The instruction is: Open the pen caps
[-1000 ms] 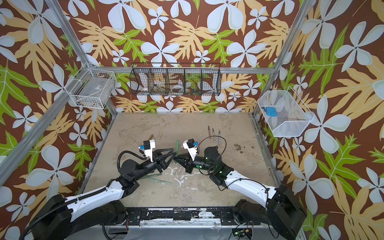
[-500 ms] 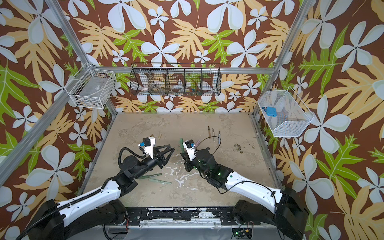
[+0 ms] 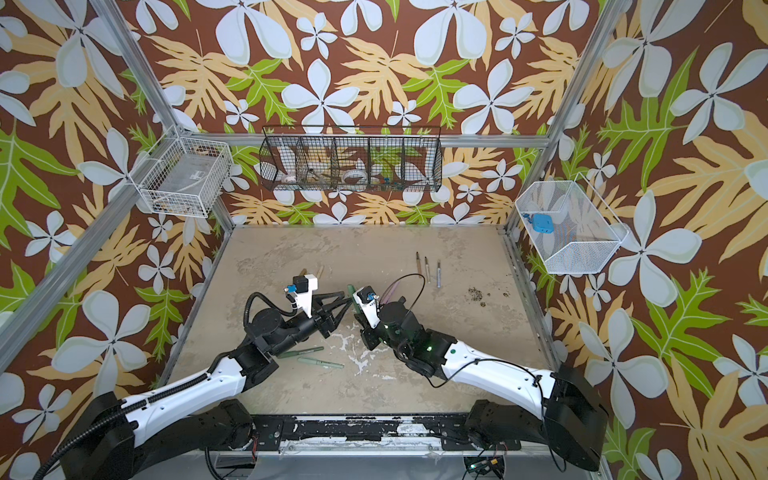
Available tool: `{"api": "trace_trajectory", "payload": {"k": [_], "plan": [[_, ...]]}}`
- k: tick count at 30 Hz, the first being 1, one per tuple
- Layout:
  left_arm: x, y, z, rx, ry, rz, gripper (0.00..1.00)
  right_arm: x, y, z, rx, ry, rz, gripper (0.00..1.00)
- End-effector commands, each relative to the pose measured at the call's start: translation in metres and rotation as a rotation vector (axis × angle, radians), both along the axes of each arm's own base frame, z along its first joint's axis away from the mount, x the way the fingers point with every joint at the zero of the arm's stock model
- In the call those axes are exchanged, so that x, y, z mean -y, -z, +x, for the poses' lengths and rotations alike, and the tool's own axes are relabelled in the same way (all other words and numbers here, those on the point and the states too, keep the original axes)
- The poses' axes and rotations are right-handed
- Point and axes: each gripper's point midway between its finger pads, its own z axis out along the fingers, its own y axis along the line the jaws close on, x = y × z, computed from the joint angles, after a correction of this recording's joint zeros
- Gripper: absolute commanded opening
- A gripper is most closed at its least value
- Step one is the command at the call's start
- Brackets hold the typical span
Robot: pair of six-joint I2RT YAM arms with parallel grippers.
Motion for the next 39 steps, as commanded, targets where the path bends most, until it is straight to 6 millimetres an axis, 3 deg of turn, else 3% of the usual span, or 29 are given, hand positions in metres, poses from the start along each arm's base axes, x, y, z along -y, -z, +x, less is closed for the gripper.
{"api": "trace_trajectory", "payload": {"k": [1, 11, 13, 16, 17, 19, 22, 30, 39], "plan": [[0.000, -0.004, 0.001, 0.017, -0.007, 0.000, 0.37, -0.006, -0.001, -0.003, 0.026, -0.025, -0.025, 0.00], [-0.003, -0.002, 0.005, 0.009, -0.033, 0.007, 0.26, -0.014, 0.004, -0.008, 0.043, -0.034, -0.071, 0.00], [-0.003, -0.001, 0.004, 0.006, -0.033, 0.009, 0.20, -0.014, 0.003, -0.007, 0.046, -0.028, -0.073, 0.00], [-0.003, -0.001, 0.005, 0.006, -0.036, 0.009, 0.01, -0.013, 0.002, -0.006, 0.051, -0.022, -0.073, 0.00], [-0.004, -0.001, 0.006, 0.005, -0.039, 0.012, 0.00, -0.013, 0.001, -0.006, 0.053, -0.022, -0.071, 0.02], [-0.007, -0.001, 0.007, 0.005, -0.058, 0.011, 0.00, -0.012, -0.004, -0.008, 0.060, -0.029, -0.059, 0.28], [-0.013, -0.003, 0.006, 0.012, -0.083, -0.002, 0.00, -0.010, -0.015, -0.015, 0.054, -0.090, 0.010, 0.47], [0.003, -0.011, -0.013, 0.059, 0.061, -0.042, 0.00, 0.000, -0.045, -0.038, 0.027, -0.315, 0.230, 0.42], [0.023, -0.017, -0.037, 0.099, 0.252, -0.064, 0.00, 0.005, -0.043, -0.037, -0.033, -0.391, 0.304, 0.41]]}}
